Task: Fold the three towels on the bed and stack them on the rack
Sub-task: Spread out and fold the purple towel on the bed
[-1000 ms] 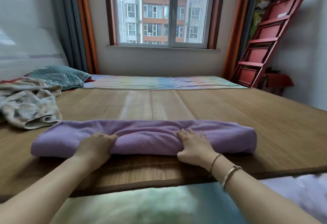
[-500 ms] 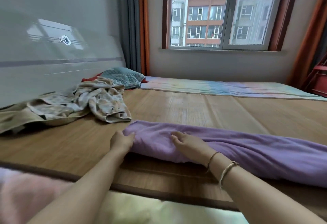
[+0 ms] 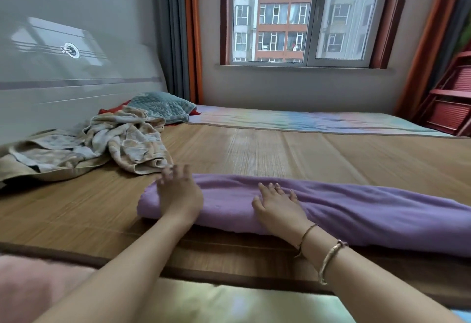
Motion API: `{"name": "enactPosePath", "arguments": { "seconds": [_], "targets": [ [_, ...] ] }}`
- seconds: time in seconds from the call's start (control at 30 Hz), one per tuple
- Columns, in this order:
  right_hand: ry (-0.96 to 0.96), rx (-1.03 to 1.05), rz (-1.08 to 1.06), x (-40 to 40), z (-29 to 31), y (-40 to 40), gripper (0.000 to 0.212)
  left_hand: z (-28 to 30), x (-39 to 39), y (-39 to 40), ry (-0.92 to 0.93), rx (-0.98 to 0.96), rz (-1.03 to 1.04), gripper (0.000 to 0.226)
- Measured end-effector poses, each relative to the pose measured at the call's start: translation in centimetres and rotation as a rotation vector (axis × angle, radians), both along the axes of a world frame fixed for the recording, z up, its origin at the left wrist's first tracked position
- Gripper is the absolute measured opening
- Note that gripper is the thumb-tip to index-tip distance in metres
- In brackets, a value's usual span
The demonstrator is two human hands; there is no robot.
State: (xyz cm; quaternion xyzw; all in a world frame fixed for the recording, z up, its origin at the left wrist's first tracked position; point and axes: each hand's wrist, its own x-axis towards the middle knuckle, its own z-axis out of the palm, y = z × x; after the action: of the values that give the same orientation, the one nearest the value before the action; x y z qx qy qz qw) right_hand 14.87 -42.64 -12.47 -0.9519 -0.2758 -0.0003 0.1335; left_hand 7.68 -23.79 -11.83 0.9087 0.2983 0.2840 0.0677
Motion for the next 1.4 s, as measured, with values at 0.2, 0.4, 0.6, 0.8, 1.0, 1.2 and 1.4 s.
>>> {"name": "enactPosePath", "arguments": {
  "seconds": [0.2,0.4,0.6,0.8,1.0,1.2,1.4],
  "targets": [
    [0.028,-0.085,-0.007,3.0,0.5,-4.3,0.053,-0.8,5.5,-8.1,0.444,-0.060,-0.389,0.057],
    [0.079,-0.146,-0.191,7.5,-0.3,-16.9,0.054,-2.7,6.3,-6.4,0.563,-0.154,-0.323,0.071],
    [-0.031,-0.249,-0.319,10.3,0.1,-21.5,0.055,-0.7,7.3,-9.3,0.627,-0.170,-0.235,0.066],
    [-0.114,-0.112,-0.619,10.9,1.3,-26.9,0.046,-0.1,9.7,-19.4,0.527,-0.024,-0.678,0.058],
    [0.384,0.455,-0.823,9.9,2.6,-33.3,0.067,-1.9,10.9,-21.9,0.638,-0.012,-0.664,0.068],
    [0.784,1.090,-0.607,8.0,2.6,-33.0,0.043,-1.0,9.7,-22.1,0.575,-0.032,-0.709,0.050],
    [0.656,1.556,-0.169,5.3,9.1,-32.0,0.023,3.2,7.9,-28.5,0.355,-0.726,-1.089,0.037]
  ]
}}
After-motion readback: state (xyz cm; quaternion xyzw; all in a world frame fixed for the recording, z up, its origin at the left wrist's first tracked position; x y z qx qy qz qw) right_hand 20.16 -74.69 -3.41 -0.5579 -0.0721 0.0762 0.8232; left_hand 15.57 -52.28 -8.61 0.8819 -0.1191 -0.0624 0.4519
